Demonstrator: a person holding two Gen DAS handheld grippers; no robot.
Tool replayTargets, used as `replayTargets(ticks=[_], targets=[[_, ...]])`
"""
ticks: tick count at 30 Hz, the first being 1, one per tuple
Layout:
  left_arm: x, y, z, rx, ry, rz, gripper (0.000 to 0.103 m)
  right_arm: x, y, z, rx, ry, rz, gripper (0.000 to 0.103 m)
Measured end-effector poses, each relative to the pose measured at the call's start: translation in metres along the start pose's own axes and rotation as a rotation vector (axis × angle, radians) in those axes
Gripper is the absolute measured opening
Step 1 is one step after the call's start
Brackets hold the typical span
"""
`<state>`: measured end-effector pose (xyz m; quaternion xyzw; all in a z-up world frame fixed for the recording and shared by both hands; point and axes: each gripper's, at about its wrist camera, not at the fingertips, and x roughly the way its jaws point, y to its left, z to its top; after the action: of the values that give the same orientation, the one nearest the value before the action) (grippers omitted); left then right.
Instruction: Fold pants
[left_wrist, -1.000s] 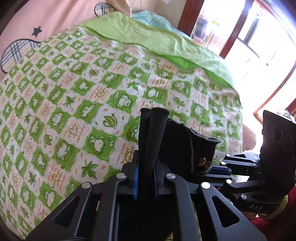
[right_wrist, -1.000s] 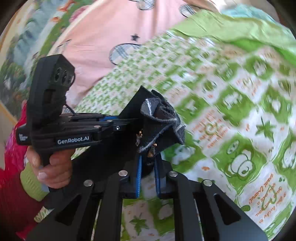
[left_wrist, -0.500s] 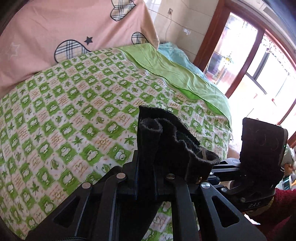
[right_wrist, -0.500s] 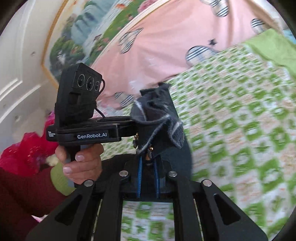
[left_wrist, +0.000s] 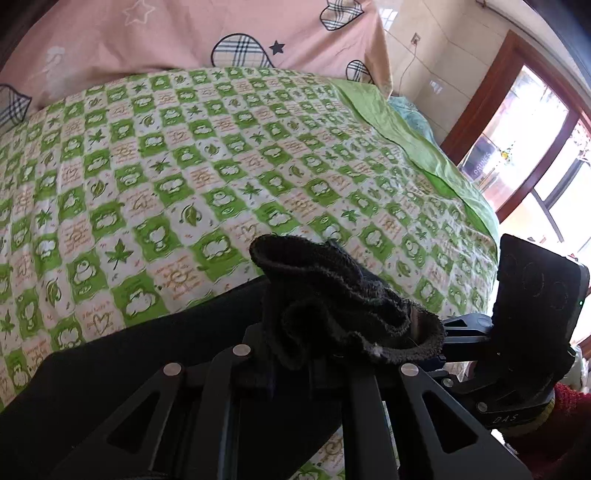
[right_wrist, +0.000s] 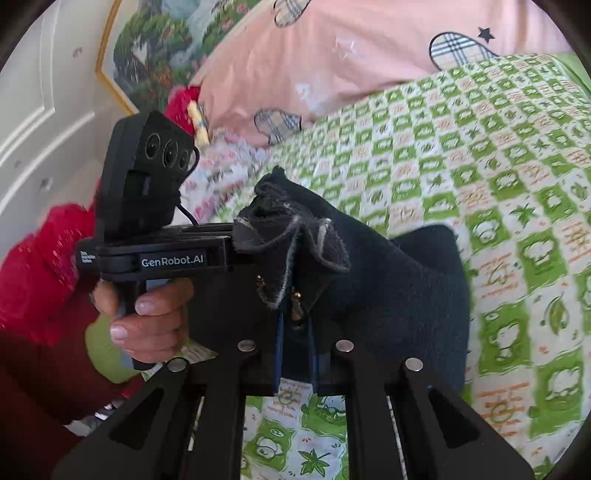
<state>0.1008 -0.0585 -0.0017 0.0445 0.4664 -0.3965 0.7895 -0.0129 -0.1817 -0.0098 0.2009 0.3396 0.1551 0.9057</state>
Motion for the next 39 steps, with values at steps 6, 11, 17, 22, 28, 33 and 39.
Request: replayTargets(ticks=[6,11,17,22,28,33,39], targets=[[-0.003,0.027,-0.023,-0.102,0.013,0.017,0.01,0.02,0.004,-0.008,-0.004,0.063,-0.02,0.017],[-0.015,0.041,-0.045,-0.187,0.007,0.054,0.018,0.03,0.006,-0.01,-0.007,0.1,-0.011,0.033],[-0.045,0.056,-0.072,-0.283,-0.039,0.118,0.037,0.034,0.022,-0.012,-0.048,0.127,0.013,0.047],[-0.073,0.071,-0.099,-0.381,-0.075,0.15,0.046,0.034,0.033,-0.009,-0.059,0.128,0.04,0.047],[-0.103,0.082,-0.135,-0.5,-0.119,0.189,0.055,0.037,0.053,0.0,-0.089,0.123,0.091,0.047],[-0.134,0.095,-0.167,-0.615,-0.165,0.216,0.058,0.049,0.07,0.007,-0.139,0.141,0.114,0.047],[-0.165,0.105,-0.194,-0.694,-0.213,0.271,0.058,0.07,0.086,0.013,-0.158,0.154,0.15,0.047]])
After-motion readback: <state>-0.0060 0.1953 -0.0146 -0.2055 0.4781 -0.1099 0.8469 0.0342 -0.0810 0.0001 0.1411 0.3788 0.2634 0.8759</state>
